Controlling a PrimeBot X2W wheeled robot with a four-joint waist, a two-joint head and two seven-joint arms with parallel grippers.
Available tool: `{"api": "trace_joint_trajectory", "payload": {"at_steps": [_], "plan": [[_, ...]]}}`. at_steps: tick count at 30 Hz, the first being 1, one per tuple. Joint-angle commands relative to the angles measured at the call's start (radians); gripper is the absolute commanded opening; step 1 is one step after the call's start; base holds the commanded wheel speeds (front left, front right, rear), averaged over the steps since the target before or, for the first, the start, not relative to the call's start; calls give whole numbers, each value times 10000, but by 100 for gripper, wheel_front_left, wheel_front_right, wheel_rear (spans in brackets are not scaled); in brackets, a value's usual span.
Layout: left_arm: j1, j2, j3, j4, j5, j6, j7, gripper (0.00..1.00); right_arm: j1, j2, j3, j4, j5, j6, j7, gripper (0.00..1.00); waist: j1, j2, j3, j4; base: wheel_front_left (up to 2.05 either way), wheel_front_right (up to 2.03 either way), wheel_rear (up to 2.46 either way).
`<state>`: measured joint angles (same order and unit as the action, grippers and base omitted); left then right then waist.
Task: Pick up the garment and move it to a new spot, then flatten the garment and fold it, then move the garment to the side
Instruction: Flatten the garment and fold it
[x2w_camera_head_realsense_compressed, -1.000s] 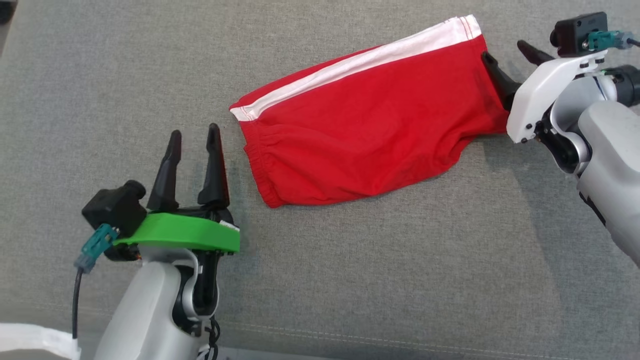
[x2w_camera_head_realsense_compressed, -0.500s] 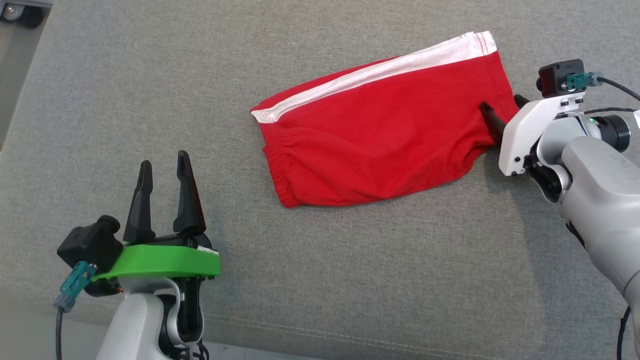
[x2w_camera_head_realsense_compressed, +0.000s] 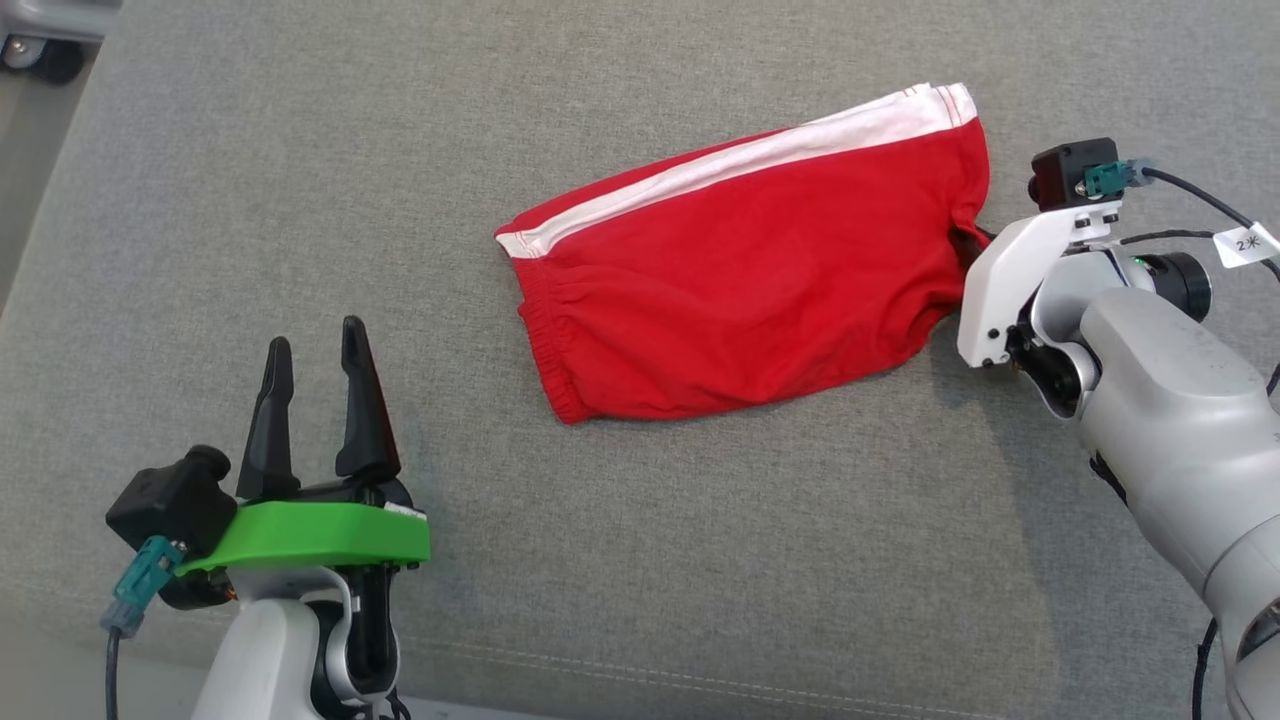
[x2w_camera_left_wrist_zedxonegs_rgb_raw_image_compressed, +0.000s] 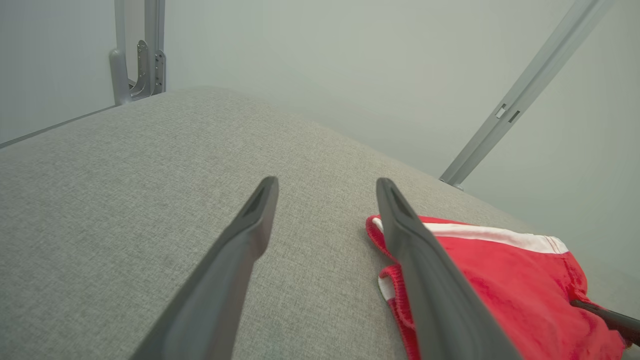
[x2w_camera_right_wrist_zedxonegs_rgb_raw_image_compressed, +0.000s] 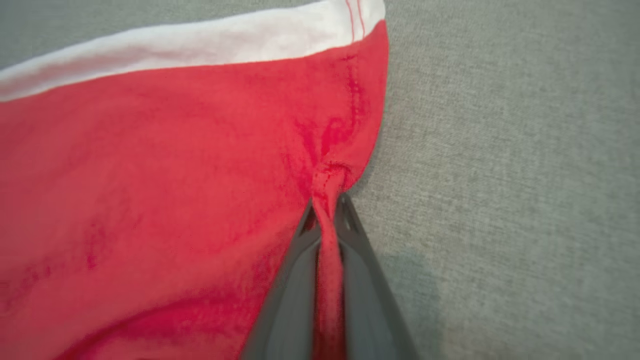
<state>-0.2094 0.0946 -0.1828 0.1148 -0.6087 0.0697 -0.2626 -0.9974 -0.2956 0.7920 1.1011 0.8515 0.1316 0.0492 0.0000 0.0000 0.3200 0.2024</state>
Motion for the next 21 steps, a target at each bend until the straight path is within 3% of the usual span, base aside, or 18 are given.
{"api": "trace_joint_trajectory", "payload": {"at_steps": [1, 15, 21], "plan": [[165, 13, 39, 14, 106, -64, -25, 100, 257, -22, -34, 27, 143, -19, -35, 0, 0, 0, -81, -91, 0, 0, 0], [615, 199, -117, -80, 289, -37, 135, 100, 1878, -548, -1056, -1215, 2071, -19, -1039, 0, 0, 0, -1053, -1242, 0, 0, 0], [805, 394, -190, -240, 404, 59, 233, 100, 2641, -835, -1250, -1556, 2373, -19, -1419, 0, 0, 0, -1268, -1801, 0, 0, 0]]}}
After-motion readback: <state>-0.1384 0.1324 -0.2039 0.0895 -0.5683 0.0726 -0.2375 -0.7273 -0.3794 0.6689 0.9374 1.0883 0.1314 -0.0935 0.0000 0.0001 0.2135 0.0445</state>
